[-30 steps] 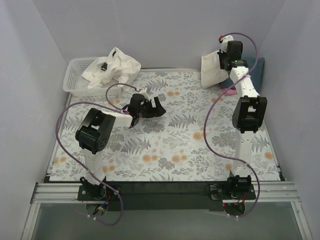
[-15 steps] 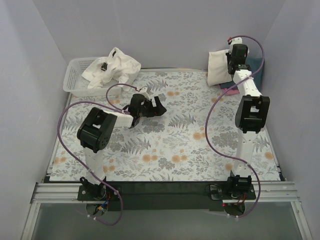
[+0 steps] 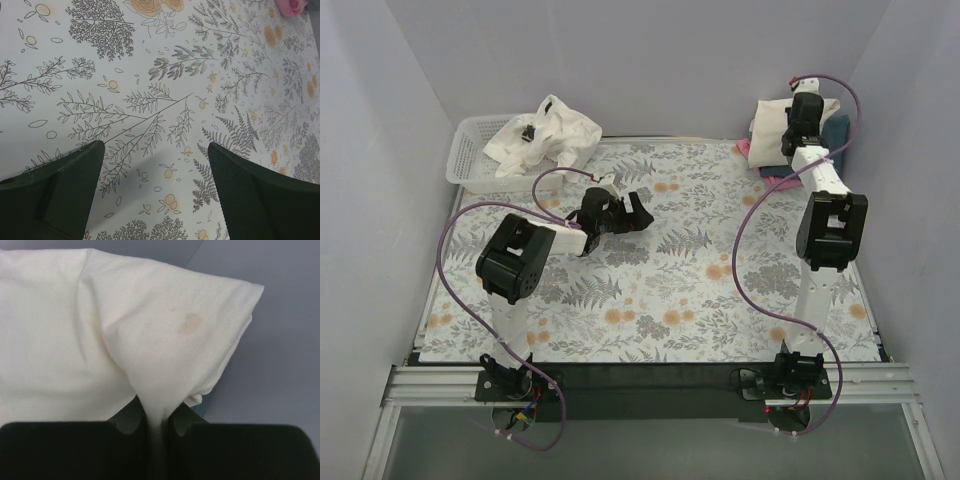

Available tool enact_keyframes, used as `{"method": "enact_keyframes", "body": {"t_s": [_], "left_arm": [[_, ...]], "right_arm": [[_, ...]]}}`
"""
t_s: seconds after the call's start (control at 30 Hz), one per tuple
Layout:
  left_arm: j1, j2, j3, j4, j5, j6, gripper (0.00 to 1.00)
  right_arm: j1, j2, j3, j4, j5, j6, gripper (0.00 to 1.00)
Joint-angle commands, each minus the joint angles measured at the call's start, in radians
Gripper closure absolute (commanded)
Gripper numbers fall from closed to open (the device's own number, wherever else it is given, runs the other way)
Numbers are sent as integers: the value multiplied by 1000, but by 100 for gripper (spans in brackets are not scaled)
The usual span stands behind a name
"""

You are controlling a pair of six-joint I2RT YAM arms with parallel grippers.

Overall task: Fold and stack the t-shirts
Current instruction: Neatly place the folded tshirt to the corner

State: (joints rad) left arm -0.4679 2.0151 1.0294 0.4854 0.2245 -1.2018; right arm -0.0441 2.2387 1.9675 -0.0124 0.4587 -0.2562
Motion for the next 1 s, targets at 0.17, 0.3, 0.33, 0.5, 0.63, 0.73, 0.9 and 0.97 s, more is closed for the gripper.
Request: {"method": "enact_keyframes", "body": {"t_s": [0.17, 0.3, 0.33, 0.5, 0.63, 0.73, 0.9, 0.97], "left_arm": [[-3, 27, -32, -100, -17, 5, 21], [-3, 28, -37, -100, -14, 4, 21], [-3, 27, -37, -102, -14, 2, 21], [-3, 16, -51, -100, -16, 2, 21], [-3, 10, -58, -100, -16, 4, 21], [-3, 5, -66, -99, -14, 4, 21], [-3, -19, -84, -87, -25, 5, 21], [-3, -50, -89, -90, -37, 10, 21]], "right_arm": [[-27, -125, -96, 244, 146, -29, 99], [-27, -128, -113, 256, 158, -29, 99], [-25, -128, -111, 258, 162, -26, 99], [-27, -129, -116, 259, 181, -17, 44], [-27, -129, -121, 259, 189, -14, 16], [-23, -129, -121, 258, 195, -15, 14], [-16, -160, -171, 258, 206, -23, 11], [-7, -183, -208, 258, 201, -11, 9]]}}
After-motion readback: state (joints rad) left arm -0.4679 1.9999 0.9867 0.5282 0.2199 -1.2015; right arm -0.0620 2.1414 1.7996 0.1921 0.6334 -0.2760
